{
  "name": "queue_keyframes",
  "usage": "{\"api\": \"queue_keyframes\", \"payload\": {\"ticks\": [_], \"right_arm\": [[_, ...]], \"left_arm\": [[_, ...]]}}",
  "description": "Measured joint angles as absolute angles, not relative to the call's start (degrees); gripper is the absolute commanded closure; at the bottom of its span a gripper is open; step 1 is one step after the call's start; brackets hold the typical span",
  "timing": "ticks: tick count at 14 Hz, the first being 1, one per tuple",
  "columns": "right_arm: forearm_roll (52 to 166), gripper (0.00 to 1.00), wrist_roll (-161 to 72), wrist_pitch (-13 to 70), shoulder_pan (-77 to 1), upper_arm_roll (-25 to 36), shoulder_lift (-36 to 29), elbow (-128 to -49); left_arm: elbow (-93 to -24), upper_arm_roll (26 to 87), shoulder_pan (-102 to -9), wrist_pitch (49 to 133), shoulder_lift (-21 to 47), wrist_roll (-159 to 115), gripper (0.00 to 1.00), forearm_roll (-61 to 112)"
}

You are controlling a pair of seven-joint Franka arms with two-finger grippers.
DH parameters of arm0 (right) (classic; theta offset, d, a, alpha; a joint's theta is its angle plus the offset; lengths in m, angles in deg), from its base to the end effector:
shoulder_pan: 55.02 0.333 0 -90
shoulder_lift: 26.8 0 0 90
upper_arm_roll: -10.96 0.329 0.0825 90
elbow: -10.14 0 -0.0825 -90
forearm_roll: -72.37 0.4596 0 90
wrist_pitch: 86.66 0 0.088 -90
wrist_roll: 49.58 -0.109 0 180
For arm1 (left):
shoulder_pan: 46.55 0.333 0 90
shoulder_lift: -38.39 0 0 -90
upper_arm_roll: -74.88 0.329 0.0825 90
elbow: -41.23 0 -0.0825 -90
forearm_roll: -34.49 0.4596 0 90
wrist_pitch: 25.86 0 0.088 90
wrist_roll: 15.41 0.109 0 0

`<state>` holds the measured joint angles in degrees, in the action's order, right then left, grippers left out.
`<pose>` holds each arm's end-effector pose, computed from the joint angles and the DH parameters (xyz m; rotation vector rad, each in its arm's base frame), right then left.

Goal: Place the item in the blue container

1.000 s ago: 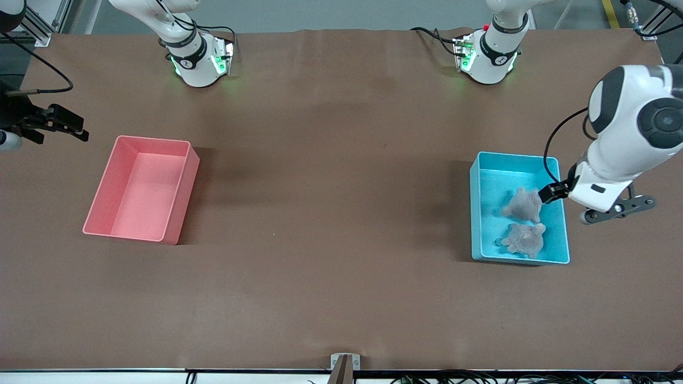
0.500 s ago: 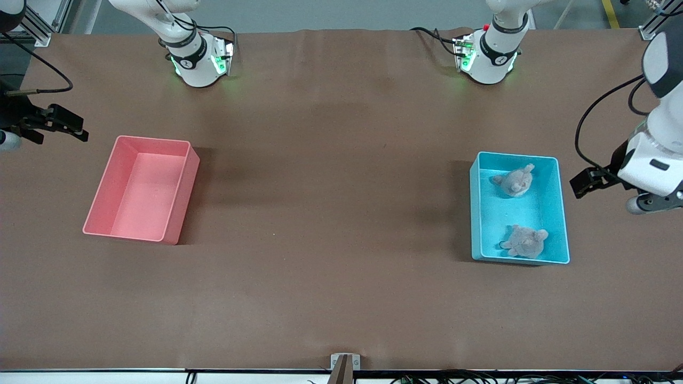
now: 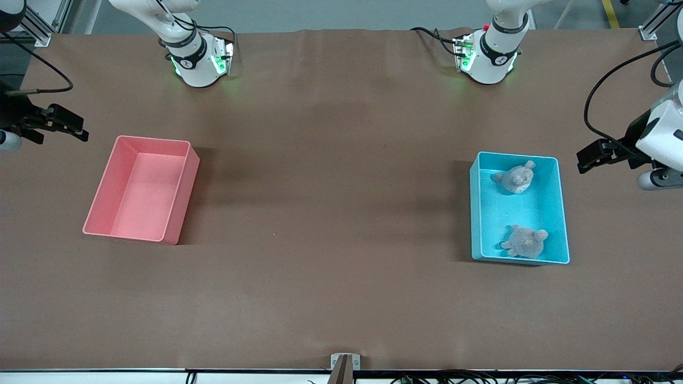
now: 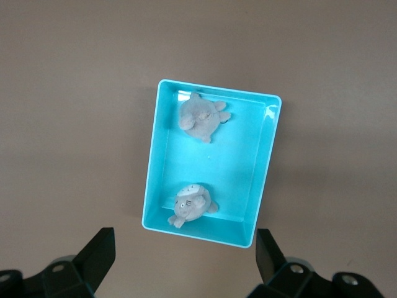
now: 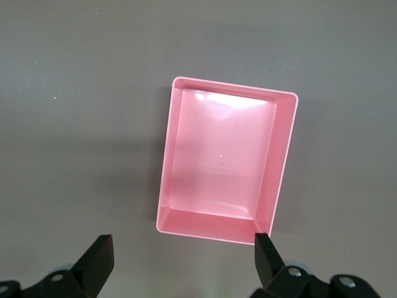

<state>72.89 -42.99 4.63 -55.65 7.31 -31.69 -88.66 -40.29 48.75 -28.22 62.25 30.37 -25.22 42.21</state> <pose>0.5996 -0.0452 0.6058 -3.1214 -0.0628 0.0692 0.6662 -0.0549 0.6313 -3.0669 -0.0649 -0.0004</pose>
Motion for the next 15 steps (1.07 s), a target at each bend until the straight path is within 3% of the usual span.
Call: {"api": "queue_keyframes", "payload": {"ticks": [3, 8, 12, 15], "right_arm": [[72.9, 0.0, -43.0, 4.6, -55.6, 7.4, -31.8, -88.7], [73.0, 0.0, -43.0, 4.4, -55.6, 7.5, -32.3, -88.7], [73.5, 0.0, -43.0, 4.4, -55.6, 7.5, -32.3, -88.7], [73.8, 0.0, -43.0, 4.4, -55.6, 7.5, -32.3, -88.7]], "left_arm": [[-40.3, 50.1, -29.6, 61.5, 32.4, -24.2, 0.0, 40.2], [-45.1, 69.1, -46.2, 59.4, 37.1, -22.0, 0.0, 34.0], [-52.7, 70.1, -48.0, 61.4, 43.3, -22.0, 0.0, 33.4], [-54.7, 70.1, -48.1, 62.3, 45.4, -21.9, 0.0, 34.1]]}}
